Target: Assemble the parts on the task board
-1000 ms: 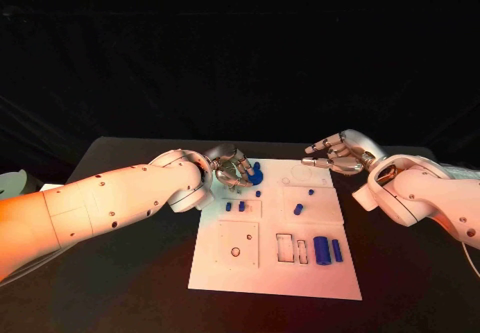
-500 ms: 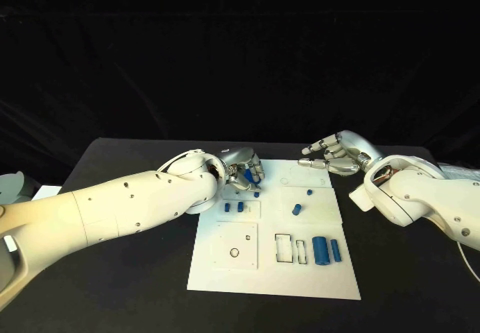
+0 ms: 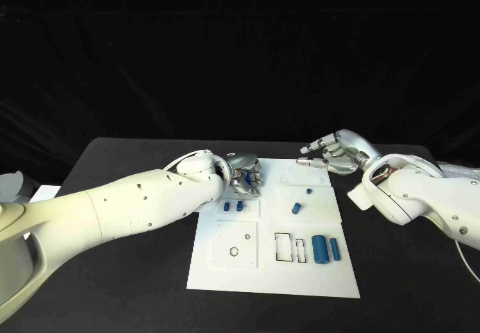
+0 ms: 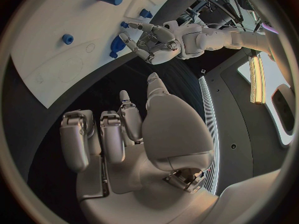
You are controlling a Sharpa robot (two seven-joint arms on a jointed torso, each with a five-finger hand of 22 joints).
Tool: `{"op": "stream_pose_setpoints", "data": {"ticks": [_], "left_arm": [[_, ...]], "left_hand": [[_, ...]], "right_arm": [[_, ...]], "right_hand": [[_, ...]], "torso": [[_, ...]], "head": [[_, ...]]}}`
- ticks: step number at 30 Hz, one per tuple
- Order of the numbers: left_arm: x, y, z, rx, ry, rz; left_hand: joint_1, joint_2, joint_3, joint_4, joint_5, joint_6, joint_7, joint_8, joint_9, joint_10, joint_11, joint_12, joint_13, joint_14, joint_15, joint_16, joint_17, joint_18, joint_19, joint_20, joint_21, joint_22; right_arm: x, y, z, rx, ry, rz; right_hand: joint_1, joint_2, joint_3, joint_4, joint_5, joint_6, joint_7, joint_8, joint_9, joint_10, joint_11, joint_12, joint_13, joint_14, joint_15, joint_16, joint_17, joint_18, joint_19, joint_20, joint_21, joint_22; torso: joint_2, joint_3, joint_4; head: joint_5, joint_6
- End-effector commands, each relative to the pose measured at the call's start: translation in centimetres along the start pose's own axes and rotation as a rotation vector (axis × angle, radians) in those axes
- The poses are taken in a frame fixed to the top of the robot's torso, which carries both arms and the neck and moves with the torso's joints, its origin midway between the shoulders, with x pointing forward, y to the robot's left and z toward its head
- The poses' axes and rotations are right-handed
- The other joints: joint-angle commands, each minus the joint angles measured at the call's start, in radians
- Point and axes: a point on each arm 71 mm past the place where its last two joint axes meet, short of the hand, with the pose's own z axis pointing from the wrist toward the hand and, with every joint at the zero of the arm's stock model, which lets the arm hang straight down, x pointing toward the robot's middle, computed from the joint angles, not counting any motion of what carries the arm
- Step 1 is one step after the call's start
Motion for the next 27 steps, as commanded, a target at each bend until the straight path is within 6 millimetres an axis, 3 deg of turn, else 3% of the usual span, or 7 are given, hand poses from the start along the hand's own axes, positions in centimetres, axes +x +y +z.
{"op": "stream_pose_setpoints", "data": {"ticks": [1,27], "left_arm": [[0.48,-0.07,0.10,-0.011,0.058,0.031],[1.22,-0.12,0.47,-0.028,0.095,0.033]], "left_hand": [[-0.011,-0.001,0.004,-0.002,-0.001,0.011,0.000,-0.007,-0.002,0.007,0.000,-0.006,-0.003,0.046,-0.007,-0.002,-0.004,-0.011,0.013,0.000,0.007,0.003],[0.005,0.035,0.097,-0.034,-0.002,0.064,0.001,-0.043,-0.022,0.069,-0.004,-0.059,-0.042,0.049,-0.010,0.006,-0.013,-0.015,0.021,-0.003,0.026,0.026]], "right_arm": [[0.18,0.13,0.00,-0.014,0.015,-0.007],[0.27,0.19,0.03,-0.016,0.020,-0.006]], "right_hand": [[-0.007,0.005,-0.006,-0.001,0.003,0.002,0.000,0.000,0.001,-0.004,0.000,-0.002,0.097,0.098,-0.006,-0.006,0.244,0.014,0.062,-0.004,-0.004,0.180],[-0.005,0.007,-0.006,-0.002,0.004,0.003,0.000,0.000,0.001,-0.003,-0.001,0.001,0.098,0.098,-0.006,-0.005,0.245,0.013,0.063,-0.005,-0.002,0.183]], "torso": [[-0.001,0.0001,0.0002],[-0.001,0.0002,0.0011]], "head": [[0.000,-0.001],[0.000,-0.002]]}}
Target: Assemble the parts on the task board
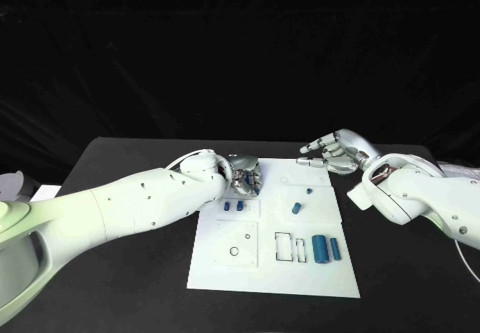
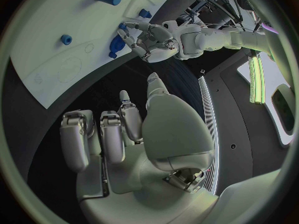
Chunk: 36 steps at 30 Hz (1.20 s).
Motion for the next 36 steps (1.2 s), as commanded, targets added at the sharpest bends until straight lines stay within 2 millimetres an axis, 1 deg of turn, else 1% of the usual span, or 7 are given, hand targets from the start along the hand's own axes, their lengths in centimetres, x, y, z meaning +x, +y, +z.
{"op": "stream_pose_setpoints", "data": {"ticks": [1,13,17,22,26,32,36], "left_arm": [[0.9,-0.1,0.1,-0.003,0.050,0.009],[1.2,0.1,0.2,-0.026,0.077,0.013],[0.8,0.2,0.2,-0.013,0.013,-0.010],[0.4,0.2,0.0,0.006,-0.068,-0.052],[-0.1,0.4,-0.2,0.016,-0.122,-0.085],[-1.0,0.9,-1.1,0.039,-0.209,-0.132],[-1.6,1.2,-1.9,0.050,-0.240,-0.161]], "left_hand": [[-0.002,0.010,0.005,-0.001,-0.002,0.011,0.001,-0.004,-0.001,0.007,-0.002,-0.007,0.001,0.048,-0.009,0.006,-0.001,-0.016,0.021,-0.003,0.003,0.001],[-0.010,0.010,0.022,-0.009,-0.005,0.023,0.002,-0.010,-0.004,0.021,-0.002,-0.016,-0.004,0.047,-0.010,0.007,-0.005,-0.015,0.021,-0.004,0.001,0.001],[-0.017,0.011,0.033,-0.014,-0.006,0.032,0.004,-0.014,-0.006,0.030,-0.002,-0.025,-0.006,0.047,-0.010,0.008,-0.007,-0.016,0.021,-0.004,0.002,0.003],[-0.026,0.010,0.041,-0.017,-0.006,0.044,0.008,-0.017,-0.008,0.041,-0.001,-0.032,-0.007,0.047,-0.009,0.011,-0.006,-0.014,0.020,-0.004,-0.008,-0.005],[-0.027,0.012,0.051,-0.023,-0.003,0.047,0.012,-0.022,-0.010,0.048,0.000,-0.040,-0.008,0.047,-0.008,0.013,-0.006,-0.013,0.021,-0.004,-0.010,-0.007],[-0.028,0.010,0.058,-0.028,-0.002,0.047,0.015,-0.027,-0.012,0.051,0.002,-0.045,-0.009,0.048,-0.007,0.014,-0.004,-0.014,0.021,-0.003,-0.010,-0.006],[-0.028,0.010,0.062,-0.031,-0.002,0.049,0.016,-0.029,-0.013,0.053,0.002,-0.048,-0.009,0.048,-0.007,0.015,-0.004,-0.014,0.021,-0.003,-0.011,-0.007]], "right_arm": [[0.2,0.1,0.0,-0.012,0.017,-0.007],[0.2,0.1,0.0,-0.012,0.019,-0.006],[0.2,0.1,0.0,-0.012,0.019,-0.006],[0.2,0.2,0.0,-0.013,0.020,-0.006],[0.3,0.2,0.1,-0.013,0.019,-0.006],[0.2,0.1,0.1,-0.012,0.018,-0.006],[0.2,0.1,0.1,-0.010,0.017,-0.006]], "right_hand": [[-0.005,0.007,-0.006,-0.002,0.004,0.003,0.000,0.000,0.001,-0.003,-0.001,0.001,0.098,0.098,-0.006,-0.005,0.245,0.013,0.063,-0.005,-0.002,0.183],[-0.003,0.009,-0.007,-0.002,0.004,0.004,0.000,0.000,0.002,-0.002,-0.001,0.002,0.099,0.098,-0.006,-0.005,0.245,0.013,0.063,-0.005,-0.002,0.183],[-0.003,0.009,-0.007,-0.002,0.005,0.004,0.000,0.000,0.002,-0.002,-0.001,0.003,0.099,0.098,-0.006,-0.005,0.245,0.013,0.063,-0.005,-0.002,0.183],[-0.002,0.010,-0.008,-0.002,0.005,0.005,-0.001,0.001,0.002,-0.002,-0.001,0.003,0.099,0.098,-0.006,-0.005,0.245,0.013,0.063,-0.005,-0.002,0.183],[-0.002,0.010,-0.008,-0.002,0.005,0.005,-0.001,0.001,0.002,-0.002,-0.001,0.003,0.099,0.098,-0.006,-0.005,0.245,0.013,0.063,-0.005,-0.002,0.183],[-0.002,0.010,-0.008,-0.002,0.005,0.005,-0.001,0.001,0.002,-0.002,-0.001,0.003,0.099,0.098,-0.006,-0.005,0.245,0.013,0.063,-0.005,-0.002,0.183],[-0.002,0.010,-0.008,-0.002,0.005,0.005,-0.001,0.001,0.002,-0.002,-0.001,0.003,0.099,0.098,-0.006,-0.005,0.245,0.013,0.063,-0.005,-0.002,0.183]], "torso": [[0.001,0.0002,0.0008],[0.000,0.0003,0.0002],[0.000,0.0003,0.0013],[0.001,-0.0002,-0.0011],[-0.001,0.0009,-0.0016],[-0.002,0.0003,0.0006],[-0.002,0.0006,0.0023]], "head": [[0.000,0.000],[0.001,0.000],[0.000,0.000],[0.001,0.004],[-0.001,0.005],[-0.004,0.008],[-0.002,0.011]]}}
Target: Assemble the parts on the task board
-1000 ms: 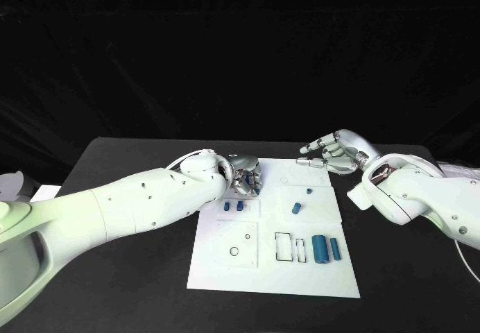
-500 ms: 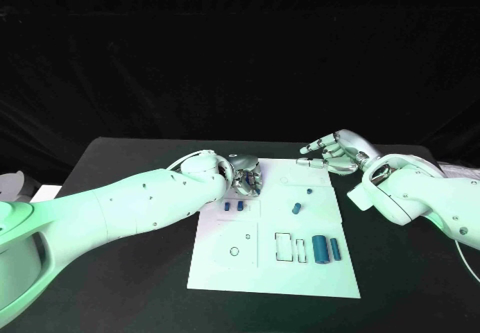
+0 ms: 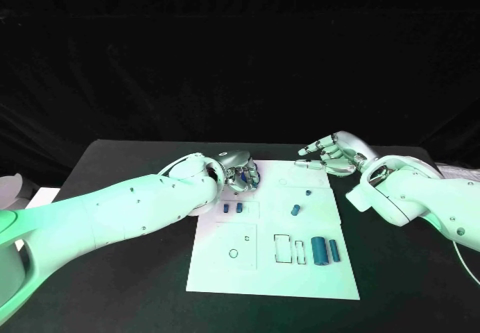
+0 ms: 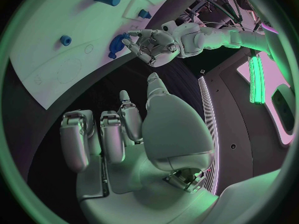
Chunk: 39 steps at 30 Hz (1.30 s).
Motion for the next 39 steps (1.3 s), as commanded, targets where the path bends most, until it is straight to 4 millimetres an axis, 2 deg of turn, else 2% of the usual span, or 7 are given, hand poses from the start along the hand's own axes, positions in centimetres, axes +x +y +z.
{"op": "stream_pose_setpoints", "data": {"ticks": [1,10,18,21,25,39], "left_arm": [[-0.9,-0.2,-0.5,0.037,-0.075,-0.064],[-1.9,1.5,-2.8,0.003,-0.053,-0.109],[-1.6,2.9,-4.0,-0.044,0.007,-0.115],[-1.4,3.1,-4.2,-0.055,0.023,-0.111],[-1.2,3.4,-4.3,-0.069,0.043,-0.105],[0.1,4.0,-4.0,-0.107,0.103,-0.072]], "left_hand": [[-0.010,0.001,0.006,0.000,-0.002,0.004,0.003,-0.006,-0.001,0.004,0.000,-0.004,0.001,0.048,0.000,0.006,0.001,-0.013,0.021,-0.003,-0.004,0.000],[-0.011,0.000,0.016,-0.006,0.001,0.011,0.003,-0.009,-0.003,0.011,0.000,-0.009,0.001,0.048,0.000,0.007,0.001,-0.014,0.022,-0.002,-0.001,0.003],[-0.015,-0.001,0.018,-0.008,0.001,0.013,0.003,-0.010,-0.003,0.014,0.000,-0.012,0.001,0.048,0.000,0.008,0.000,-0.014,0.022,-0.002,0.000,0.004],[-0.017,-0.002,0.018,-0.008,0.001,0.014,0.003,-0.011,-0.004,0.015,0.000,-0.013,0.001,0.048,0.000,0.008,0.000,-0.014,0.022,-0.002,-0.001,0.003],[-0.017,-0.002,0.018,-0.008,0.001,0.014,0.003,-0.011,-0.004,0.015,0.000,-0.013,0.001,0.048,0.000,0.008,0.000,-0.014,0.022,-0.002,-0.001,0.003],[-0.035,-0.008,0.018,-0.006,-0.009,0.018,0.001,-0.017,-0.007,0.022,-0.001,-0.021,0.002,0.047,0.000,0.008,-0.004,-0.014,0.021,-0.002,-0.003,0.003]], "right_arm": [[0.1,0.0,0.0,-0.009,0.012,-0.006],[0.0,-0.1,0.0,-0.004,0.010,-0.007],[0.0,-0.2,0.0,-0.002,0.010,-0.007],[0.0,-0.2,0.0,-0.002,0.011,-0.007],[0.0,-0.2,0.0,-0.002,0.012,-0.006],[0.2,-0.2,0.0,-0.002,0.015,-0.005]], "right_hand": [[-0.002,0.010,-0.005,0.001,0.005,0.005,-0.001,0.001,0.001,-0.002,-0.001,0.003,0.099,0.098,-0.006,-0.005,0.245,0.013,0.063,-0.005,-0.002,0.183],[-0.002,0.010,-0.005,0.001,0.005,0.005,-0.001,0.001,0.001,-0.002,-0.001,0.003,0.099,0.098,-0.006,-0.005,0.245,0.013,0.063,-0.005,-0.002,0.183],[-0.002,0.010,-0.005,0.001,0.005,0.005,-0.001,0.001,0.001,-0.002,-0.001,0.003,0.099,0.098,-0.006,-0.005,0.245,0.013,0.063,-0.005,-0.002,0.183],[-0.002,0.010,-0.005,0.001,0.005,0.005,-0.001,0.001,0.001,-0.002,-0.001,0.003,0.099,0.098,-0.006,-0.005,0.245,0.013,0.063,-0.005,-0.002,0.183],[-0.002,0.010,-0.005,0.001,0.005,0.005,-0.001,0.001,0.001,-0.002,-0.001,0.003,0.099,0.098,-0.006,-0.005,0.245,0.013,0.063,-0.005,-0.002,0.183],[-0.002,0.010,-0.005,0.001,0.005,0.005,-0.001,0.001,0.001,-0.002,-0.001,0.003,0.099,0.098,-0.006,-0.005,0.245,0.013,0.063,-0.005,-0.002,0.183]], "torso": [[-0.001,0.0002,0.0015],[0.001,0.0003,0.0026],[0.002,-0.0012,0.0019],[0.001,-0.0024,0.0013],[0.002,-0.0012,-0.0009],[0.003,-0.0004,-0.0004]], "head": [[0.002,0.003],[0.003,0.003],[0.006,0.002],[0.007,-0.001],[0.010,-0.001],[0.009,-0.005]]}}
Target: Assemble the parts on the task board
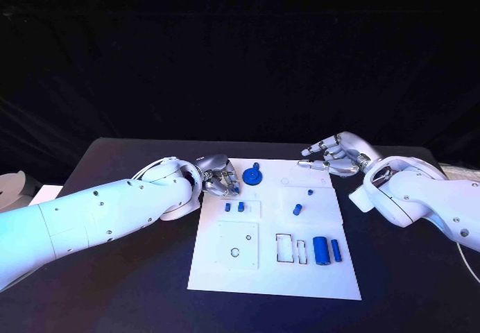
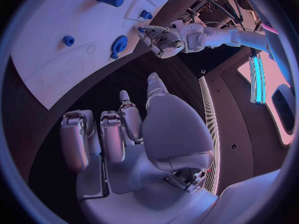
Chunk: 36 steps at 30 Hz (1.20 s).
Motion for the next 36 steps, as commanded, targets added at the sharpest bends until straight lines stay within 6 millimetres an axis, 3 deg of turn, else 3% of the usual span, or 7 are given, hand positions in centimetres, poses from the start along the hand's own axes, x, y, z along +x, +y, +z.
{"op": "stream_pose_setpoints", "data": {"ticks": [1,24,36], "left_arm": [[0.48,0.05,0.11,-0.013,0.043,0.019],[1.13,0.32,0.59,-0.046,0.067,0.028],[1.02,1.00,0.39,-0.083,0.068,0.033]], "left_hand": [[-0.010,-0.001,0.005,0.001,-0.005,0.007,-0.003,-0.004,-0.001,0.008,-0.001,-0.007,0.002,0.047,0.000,0.004,-0.001,-0.014,0.022,-0.002,-0.003,0.000],[-0.013,-0.003,0.007,-0.002,-0.008,0.005,-0.002,-0.010,-0.003,0.007,0.000,-0.013,0.001,0.046,0.000,0.005,-0.001,-0.014,0.021,-0.002,-0.004,0.000],[-0.029,-0.018,0.015,-0.009,-0.009,-0.024,0.016,-0.043,-0.019,-0.017,0.016,-0.045,-0.001,0.044,0.012,0.004,-0.008,-0.015,0.020,0.006,-0.007,0.000]], "right_arm": [[0.19,0.10,0.00,-0.010,0.016,-0.005],[0.24,0.14,0.00,-0.011,0.018,-0.004],[0.13,-0.11,-0.05,0.003,0.025,-0.017]], "right_hand": [[-0.002,0.010,-0.005,0.001,0.005,0.005,-0.001,0.001,0.001,-0.002,-0.001,0.003,0.099,0.098,-0.006,-0.005,0.246,0.013,0.063,-0.005,-0.002,0.183],[-0.002,0.010,-0.005,0.001,0.005,0.005,-0.001,0.001,0.001,-0.002,-0.001,0.003,0.099,0.098,-0.006,-0.005,0.246,0.013,0.063,-0.005,-0.002,0.183],[0.004,0.015,-0.011,0.000,0.005,0.005,-0.001,0.001,0.002,-0.028,-0.002,-0.053,0.068,0.096,-0.006,-0.010,0.238,0.016,0.058,-0.005,-0.008,0.174]], "torso": [[0.000,0.0002,-0.0002],[0.000,-0.0002,-0.0010],[-0.001,0.0000,0.0000]], "head": [[0.000,-0.003],[0.000,-0.001],[-0.003,-0.002]]}}
